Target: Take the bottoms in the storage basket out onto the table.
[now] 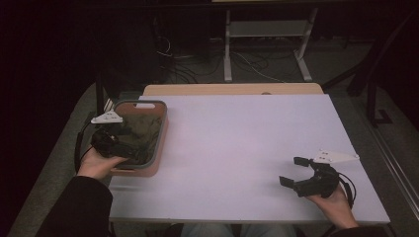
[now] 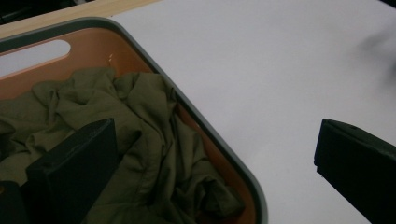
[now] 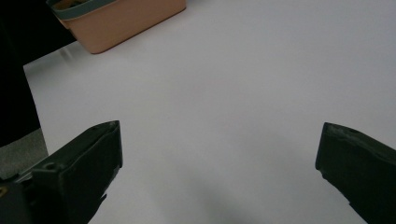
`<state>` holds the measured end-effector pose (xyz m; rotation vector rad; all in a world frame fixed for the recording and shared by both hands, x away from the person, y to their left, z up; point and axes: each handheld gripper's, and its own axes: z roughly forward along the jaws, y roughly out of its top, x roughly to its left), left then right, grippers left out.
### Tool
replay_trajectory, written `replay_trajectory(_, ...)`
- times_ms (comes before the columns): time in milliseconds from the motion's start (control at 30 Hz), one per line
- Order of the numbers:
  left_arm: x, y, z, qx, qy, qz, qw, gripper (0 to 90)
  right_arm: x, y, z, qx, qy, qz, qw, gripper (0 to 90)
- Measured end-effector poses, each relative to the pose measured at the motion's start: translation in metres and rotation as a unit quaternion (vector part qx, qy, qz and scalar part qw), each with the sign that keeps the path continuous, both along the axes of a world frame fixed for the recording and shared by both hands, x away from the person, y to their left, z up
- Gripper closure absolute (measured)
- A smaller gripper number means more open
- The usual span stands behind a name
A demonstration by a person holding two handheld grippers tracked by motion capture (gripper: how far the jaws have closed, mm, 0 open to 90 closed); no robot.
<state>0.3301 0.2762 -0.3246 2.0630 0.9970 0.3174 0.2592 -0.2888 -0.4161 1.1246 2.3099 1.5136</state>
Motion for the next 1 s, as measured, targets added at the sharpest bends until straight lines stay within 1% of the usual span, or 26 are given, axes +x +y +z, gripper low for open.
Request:
replay_trajectory(67, 0.003, 0.002, 0.0, 0.009, -0.001, -0.003, 1.0, 0.0, 0.0, 0.0, 0.0, 0.001, -0.001, -0.001, 1.0, 0.3)
replay_trajectory(100, 0.003, 0.002, 0.0, 0.009, -0.001, -0.003, 1.0, 0.0, -0.001, 0.0, 0.0, 0.001, -0.001, -0.001, 1.0, 0.3)
replay_trajectory(133, 0.005, 0.002, 0.0, 0.007, -0.007, 0.0, 0.9999, 0.0, -0.001, 0.0, 0.0, 0.001, -0.001, -0.001, 1.0, 0.3)
replay_trajectory(233, 0.008, 0.004, 0.0, 0.008, -0.006, 0.004, 0.9999, 0.0, -0.001, 0.0, 0.0, 0.001, -0.001, 0.0, 1.0, 0.3)
replay_trajectory(267, 0.011, 0.005, -0.001, 0.007, -0.006, 0.007, 0.9999, 0.0, -0.001, 0.0, 0.0, 0.001, -0.001, 0.0, 1.0, 0.3)
replay_trajectory(333, 0.015, 0.007, 0.0, 0.018, -0.004, 0.005, 0.9998, 0.0, -0.001, 0.0, 0.0, 0.001, -0.002, 0.001, 1.0, 0.3)
replay_trajectory(400, 0.018, 0.008, 0.001, 0.023, -0.003, 0.004, 0.9997, 0.0, -0.001, 0.0, 0.0, 0.001, -0.002, 0.001, 1.0, 0.3)
replay_trajectory(500, 0.02, 0.009, 0.002, 0.023, -0.004, 0.007, 0.9997, 0.0, -0.001, -0.001, 0.001, 0.002, -0.004, 0.001, 1.0, 0.3)
replay_trajectory(533, 0.022, 0.01, 0.002, 0.019, -0.006, 0.011, 0.9997, 0.0, -0.001, -0.001, 0.001, 0.004, -0.005, 0.0, 1.0, 0.3)
replay_trajectory(567, 0.024, 0.011, 0.002, 0.024, -0.006, 0.008, 0.9997, 0.0, -0.001, -0.001, 0.001, 0.003, -0.005, 0.0, 1.0, 0.2)
replay_trajectory(600, 0.024, 0.011, 0.001, 0.024, -0.005, 0.013, 0.9996, 0.0, -0.002, -0.001, 0.001, 0.004, -0.005, 0.0, 1.0, 0.3)
replay_trajectory(800, 0.033, 0.011, -0.003, 0.029, 0.001, 0.011, 0.9995, 0.0, -0.002, -0.002, 0.002, 0.005, -0.005, -0.001, 1.0, 0.3)
replay_trajectory(833, 0.034, 0.011, -0.004, 0.026, 0.0, 0.013, 0.9996, 0.0, -0.002, -0.002, 0.002, 0.005, -0.005, -0.001, 1.0, 0.3)
replay_trajectory(1000, 0.039, 0.01, -0.007, 0.028, 0.004, 0.017, 0.9995, 0.0, -0.002, -0.002, 0.001, 0.006, -0.004, -0.001, 1.0, 0.3)
